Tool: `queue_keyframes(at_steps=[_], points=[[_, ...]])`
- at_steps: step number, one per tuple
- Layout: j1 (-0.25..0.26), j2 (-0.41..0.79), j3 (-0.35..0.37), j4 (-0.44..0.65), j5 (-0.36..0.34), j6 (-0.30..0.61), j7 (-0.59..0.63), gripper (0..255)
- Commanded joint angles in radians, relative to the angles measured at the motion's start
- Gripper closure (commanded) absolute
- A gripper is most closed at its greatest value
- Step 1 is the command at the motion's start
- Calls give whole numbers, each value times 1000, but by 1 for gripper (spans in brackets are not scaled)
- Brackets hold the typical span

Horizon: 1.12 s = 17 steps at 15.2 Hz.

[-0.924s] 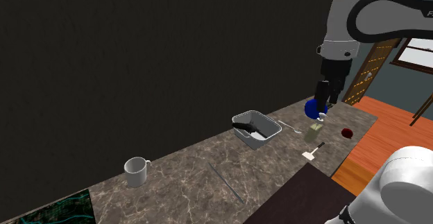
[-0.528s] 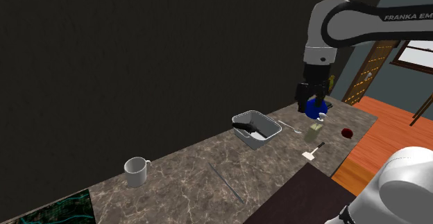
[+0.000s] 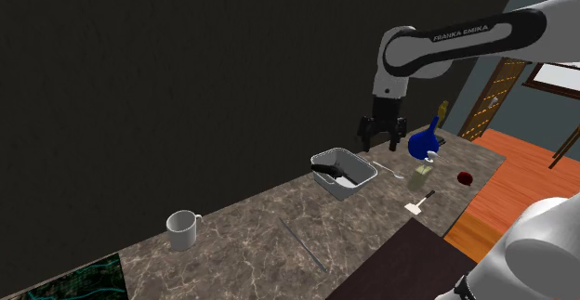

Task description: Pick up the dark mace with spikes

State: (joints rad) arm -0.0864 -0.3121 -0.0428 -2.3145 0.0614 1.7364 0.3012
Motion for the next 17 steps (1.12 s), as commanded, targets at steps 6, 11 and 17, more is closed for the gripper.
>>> queue_keyframes(at_steps=[6,11,17], points=[[-29,274,-29,139,116,113,126,0],[-55,466,-54,257,209,170,190,0],[-102,688,-74,415,330,214,258,0]])
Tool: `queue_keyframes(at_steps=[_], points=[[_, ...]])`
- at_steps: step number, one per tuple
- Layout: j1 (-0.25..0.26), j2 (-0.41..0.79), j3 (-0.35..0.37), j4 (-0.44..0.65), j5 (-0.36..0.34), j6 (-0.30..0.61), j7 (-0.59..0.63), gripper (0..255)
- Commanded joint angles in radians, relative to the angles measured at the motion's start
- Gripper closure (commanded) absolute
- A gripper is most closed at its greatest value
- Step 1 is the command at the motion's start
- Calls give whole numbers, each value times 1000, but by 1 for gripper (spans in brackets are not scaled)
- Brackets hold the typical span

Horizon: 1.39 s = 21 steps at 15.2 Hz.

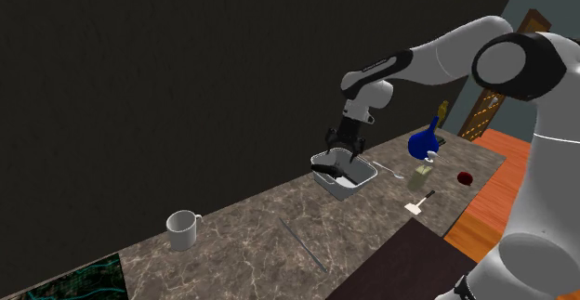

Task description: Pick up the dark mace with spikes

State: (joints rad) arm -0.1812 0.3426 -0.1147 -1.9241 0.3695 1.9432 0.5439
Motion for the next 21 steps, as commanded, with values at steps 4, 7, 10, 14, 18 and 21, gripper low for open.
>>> queue_keyframes(at_steps=[4,7,10,14,18,21], points=[[-46,177,-8,137,102,25,62,0],[-68,253,-8,192,142,39,81,0],[-70,280,-4,193,149,63,69,0],[-72,314,1,196,158,91,55,0],[-72,312,1,197,158,89,56,255],[-72,312,1,197,158,89,56,255]])
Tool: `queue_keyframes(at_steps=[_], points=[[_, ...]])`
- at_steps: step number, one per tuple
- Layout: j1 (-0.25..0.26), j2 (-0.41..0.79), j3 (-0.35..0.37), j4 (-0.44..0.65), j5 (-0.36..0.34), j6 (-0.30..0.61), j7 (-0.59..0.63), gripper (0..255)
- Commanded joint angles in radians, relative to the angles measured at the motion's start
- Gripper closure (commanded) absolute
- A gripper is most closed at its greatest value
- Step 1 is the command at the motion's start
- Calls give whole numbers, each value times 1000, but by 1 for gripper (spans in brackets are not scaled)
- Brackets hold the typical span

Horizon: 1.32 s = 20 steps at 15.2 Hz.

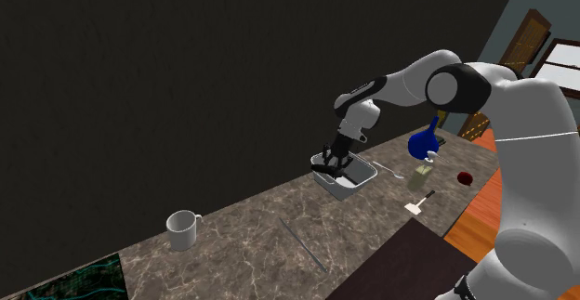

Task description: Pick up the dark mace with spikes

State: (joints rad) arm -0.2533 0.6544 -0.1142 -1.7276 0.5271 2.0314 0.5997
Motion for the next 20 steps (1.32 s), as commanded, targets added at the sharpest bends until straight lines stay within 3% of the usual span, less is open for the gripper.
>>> queue_keyframes(at_steps=[1,20], points=[[0,0,0,0,0,1,0,255],[7,-130,-18,3,-38,-121,61,255]])
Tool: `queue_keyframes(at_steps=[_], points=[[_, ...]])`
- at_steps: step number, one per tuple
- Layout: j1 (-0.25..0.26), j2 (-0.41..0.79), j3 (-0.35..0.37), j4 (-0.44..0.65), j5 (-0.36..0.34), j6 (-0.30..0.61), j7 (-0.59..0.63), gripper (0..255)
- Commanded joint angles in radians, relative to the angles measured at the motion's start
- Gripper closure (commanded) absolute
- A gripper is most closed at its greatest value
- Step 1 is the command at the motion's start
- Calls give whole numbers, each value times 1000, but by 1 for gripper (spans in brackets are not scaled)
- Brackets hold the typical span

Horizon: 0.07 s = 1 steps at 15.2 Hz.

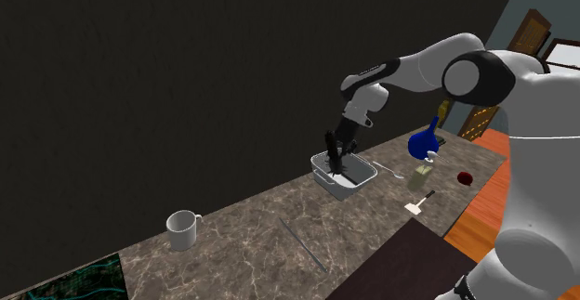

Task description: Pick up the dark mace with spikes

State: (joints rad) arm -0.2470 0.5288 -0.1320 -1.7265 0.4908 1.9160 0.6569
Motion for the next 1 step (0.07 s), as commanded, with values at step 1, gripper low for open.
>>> queue_keyframes(at_steps=[1], points=[[1,-5,0,2,-1,-6,4,255]])
